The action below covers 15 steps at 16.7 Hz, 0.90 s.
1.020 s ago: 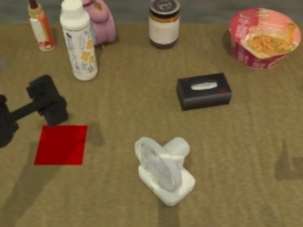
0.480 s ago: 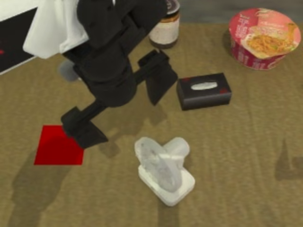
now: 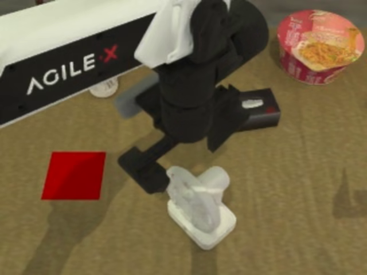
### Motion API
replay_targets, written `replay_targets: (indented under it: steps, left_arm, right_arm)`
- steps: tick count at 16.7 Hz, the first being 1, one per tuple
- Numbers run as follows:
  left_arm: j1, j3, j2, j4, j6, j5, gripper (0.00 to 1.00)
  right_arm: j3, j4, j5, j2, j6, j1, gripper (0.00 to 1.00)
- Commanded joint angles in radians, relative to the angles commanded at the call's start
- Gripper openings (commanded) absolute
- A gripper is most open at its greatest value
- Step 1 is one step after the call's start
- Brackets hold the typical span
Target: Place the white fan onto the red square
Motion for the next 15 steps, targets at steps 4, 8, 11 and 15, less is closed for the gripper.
replay_targets:
  steps: [4, 8, 11, 15]
  left_arm:
    - [0.004, -0.006, -0.002, 0.006, 0.002, 0.000, 1.00]
    - [0.004, -0.096, 0.002, 0.098, 0.004, 0.000, 1.00]
    - [0.002, -0.173, 0.007, 0.181, 0.002, 0.000, 1.00]
    - [0.002, -0.187, 0.008, 0.195, 0.002, 0.000, 1.00]
  right_arm:
    - [0.000, 0.000, 0.000, 0.000, 0.000, 0.000, 1.00]
    - [0.000, 0.000, 0.000, 0.000, 0.000, 0.000, 1.00]
    - [0.000, 0.000, 0.000, 0.000, 0.000, 0.000, 1.00]
    - [0.000, 0.000, 0.000, 0.000, 0.000, 0.000, 1.00]
